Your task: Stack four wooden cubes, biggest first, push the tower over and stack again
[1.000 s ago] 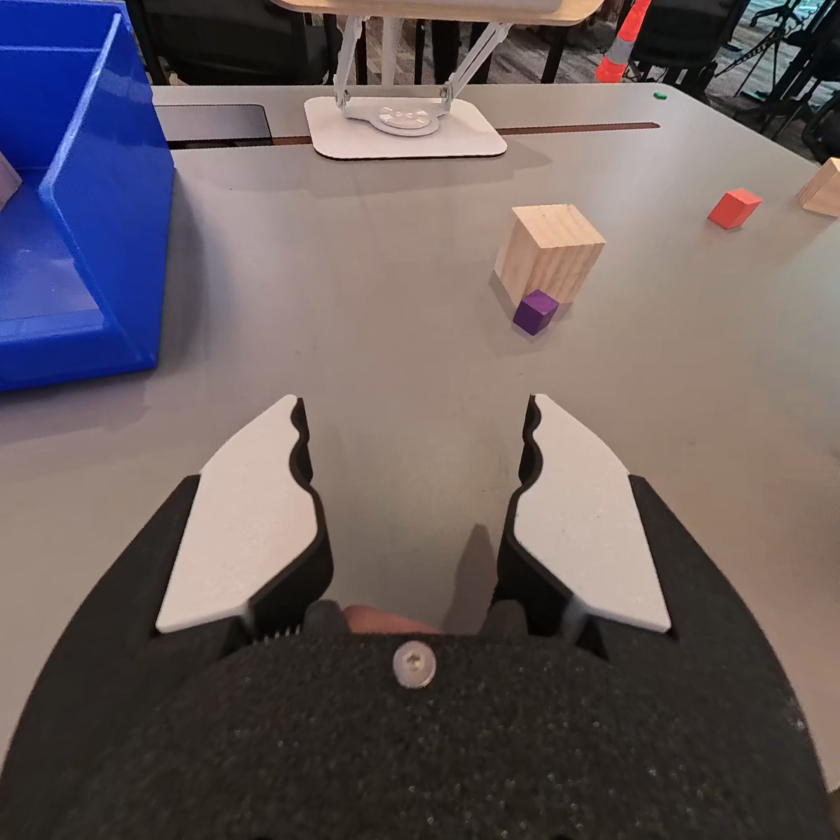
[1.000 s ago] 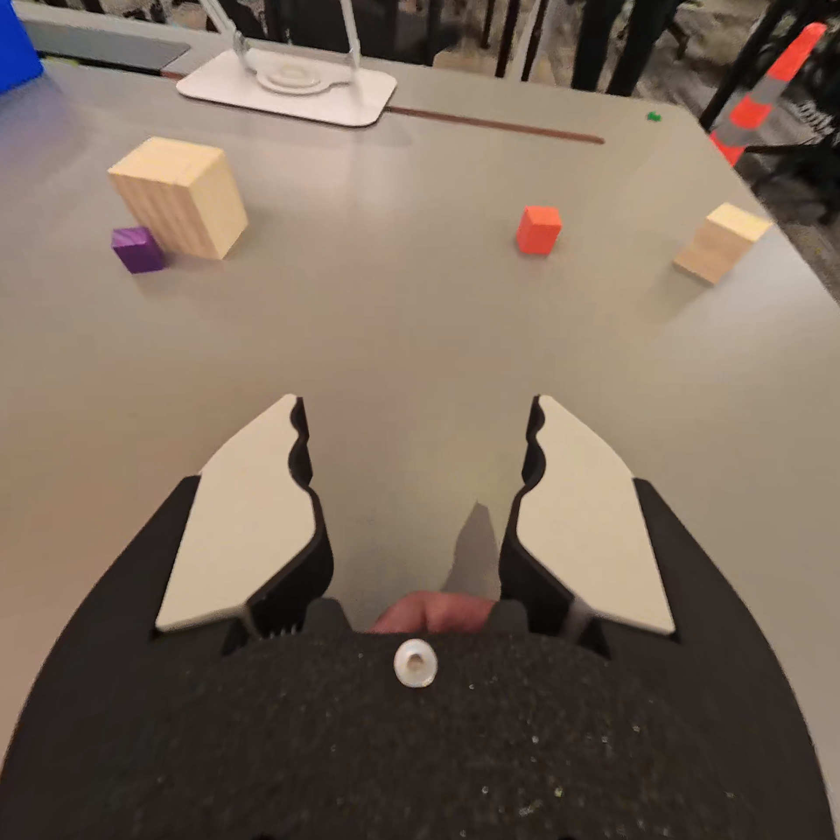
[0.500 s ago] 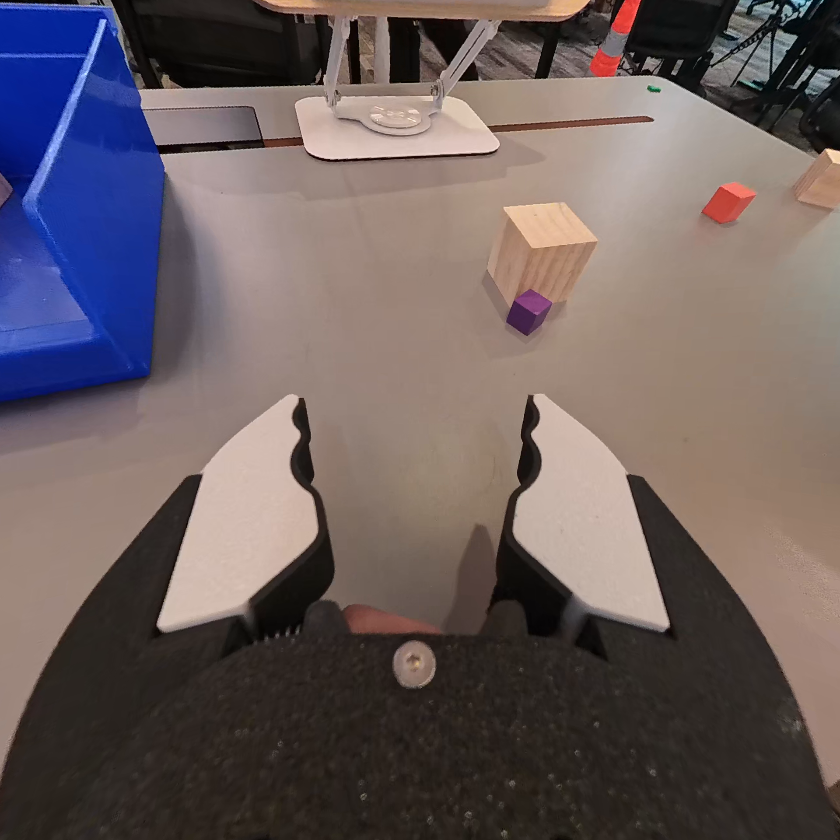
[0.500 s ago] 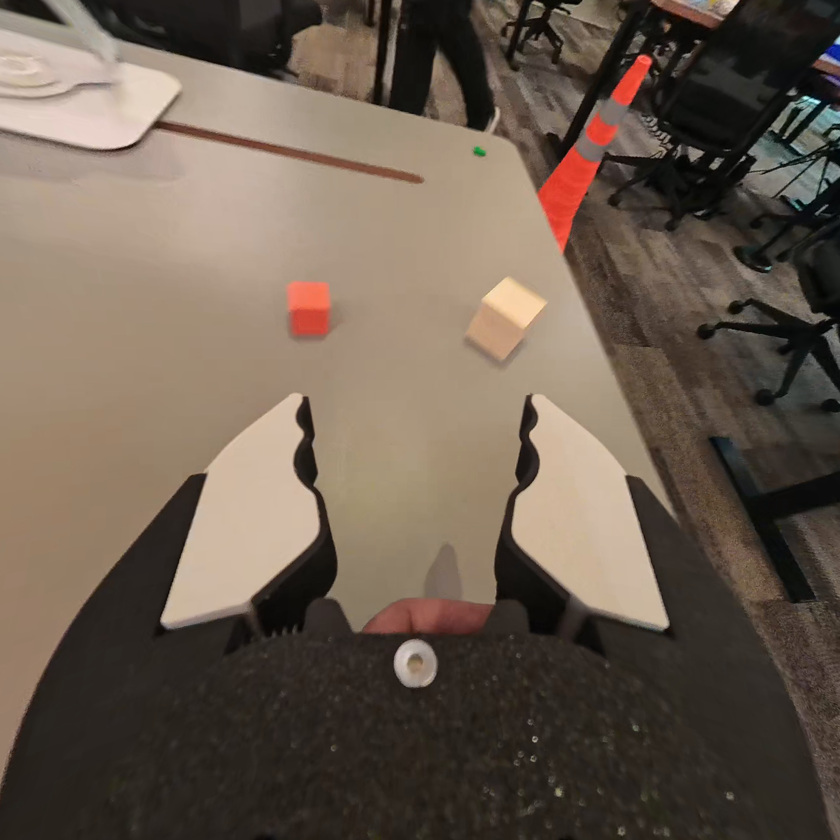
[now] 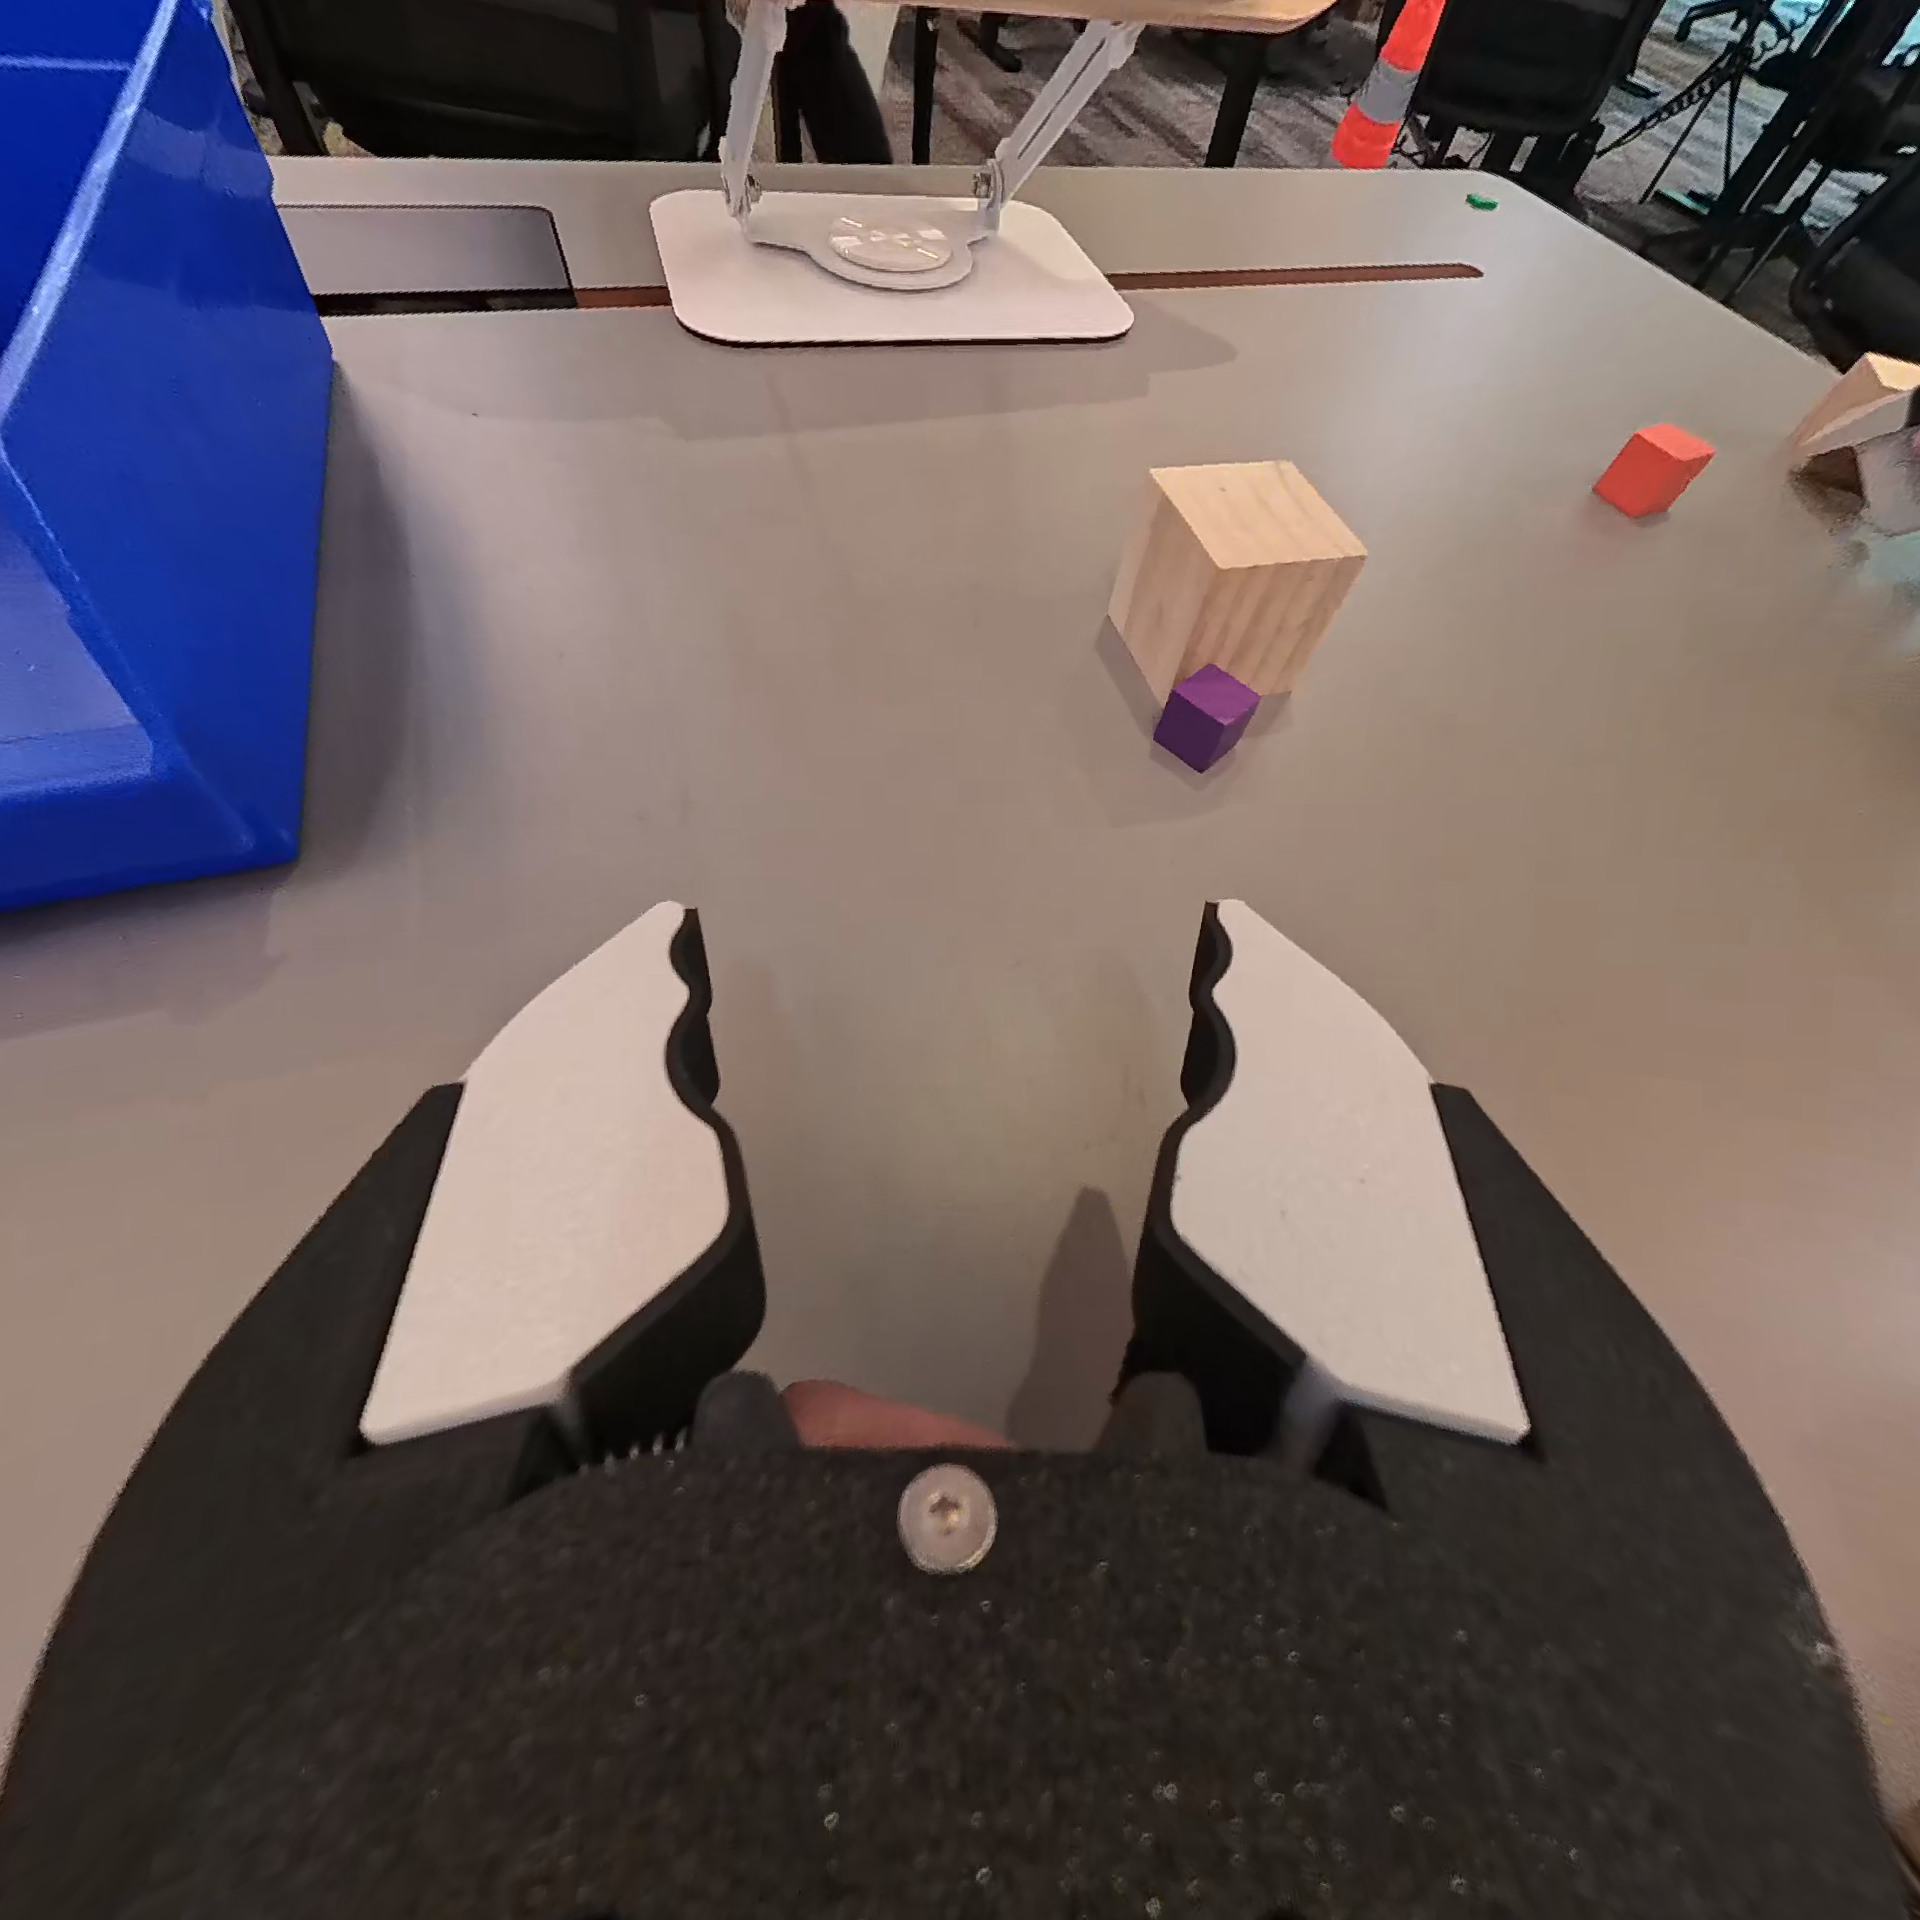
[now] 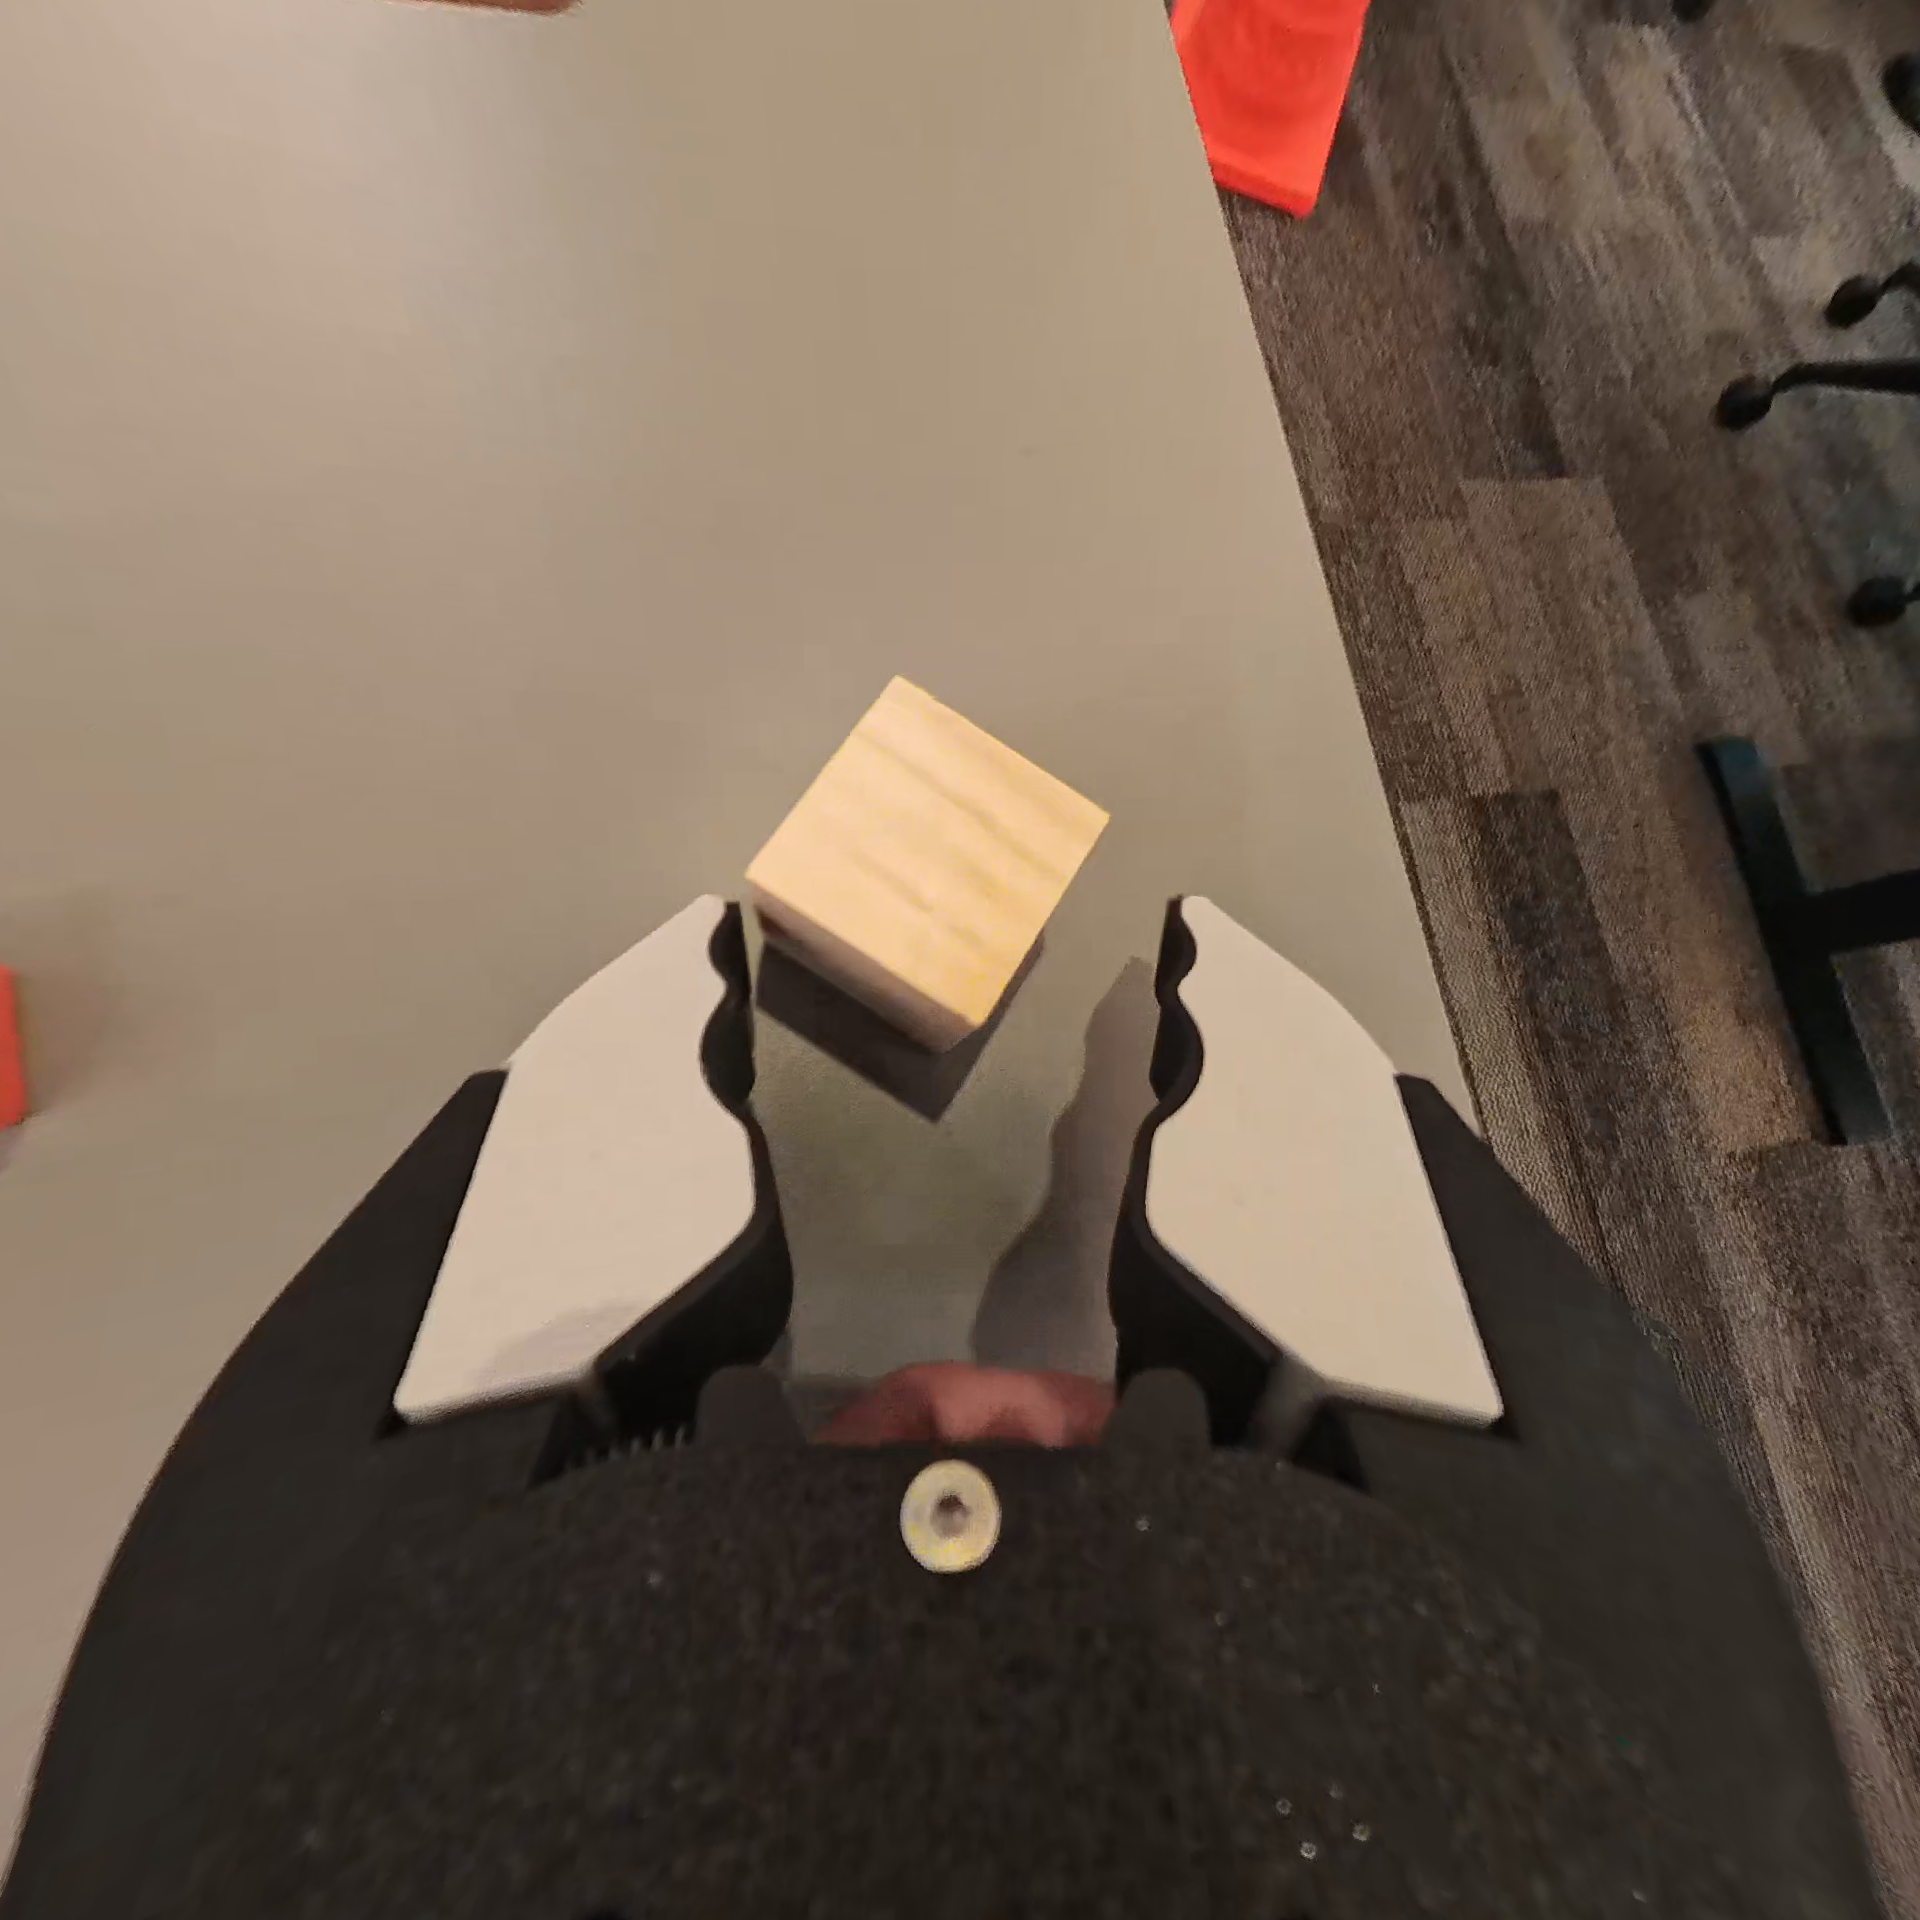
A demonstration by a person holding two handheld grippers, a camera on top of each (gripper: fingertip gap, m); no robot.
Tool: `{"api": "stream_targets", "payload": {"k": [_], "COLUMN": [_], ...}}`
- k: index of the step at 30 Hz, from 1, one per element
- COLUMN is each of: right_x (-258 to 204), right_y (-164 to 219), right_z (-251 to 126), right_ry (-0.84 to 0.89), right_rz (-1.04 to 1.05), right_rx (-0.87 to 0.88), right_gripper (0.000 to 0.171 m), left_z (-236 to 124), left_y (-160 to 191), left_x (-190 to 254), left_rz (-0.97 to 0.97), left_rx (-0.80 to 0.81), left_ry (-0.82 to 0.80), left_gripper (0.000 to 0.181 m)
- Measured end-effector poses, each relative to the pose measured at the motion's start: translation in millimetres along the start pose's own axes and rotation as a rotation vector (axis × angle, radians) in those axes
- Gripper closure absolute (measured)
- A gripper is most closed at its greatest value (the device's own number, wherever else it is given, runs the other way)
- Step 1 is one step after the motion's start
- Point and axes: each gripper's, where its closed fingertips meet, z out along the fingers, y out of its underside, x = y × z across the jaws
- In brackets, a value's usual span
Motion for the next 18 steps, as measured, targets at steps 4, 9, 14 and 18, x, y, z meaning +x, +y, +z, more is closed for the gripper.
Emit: {"api": "stream_targets", "payload": {"k": [4, 9, 14, 18], "right_x": [3.5, 3.5, -0.7, -7.8], "right_y": [-5.5, -11.4, -15.4, -26.9], "right_z": [7.9, 14.7, 13.2, -4.4], "right_ry": [0.011, -0.001, -0.040, -0.059], "right_rz": [0.017, 0.030, -0.042, -0.133], "right_rx": [-0.011, -0.017, 0.017, 0.131], "right_gripper": [0.096, 0.105, 0.106, 0.106], "left_z": [0.7, 1.1, 1.3, 2.3], "left_y": [1.7, 2.6, 3.1, 3.7], "left_x": [-1.8, -1.6, -1.7, -1.1], "left_rz": [-0.006, -0.005, -0.002, 0.001], "left_rx": [-0.003, -0.006, -0.007, -0.012], "left_ry": [0.002, 0.004, 0.001, 0.002], "left_gripper": [0.093, 0.093, 0.094, 0.095]}}
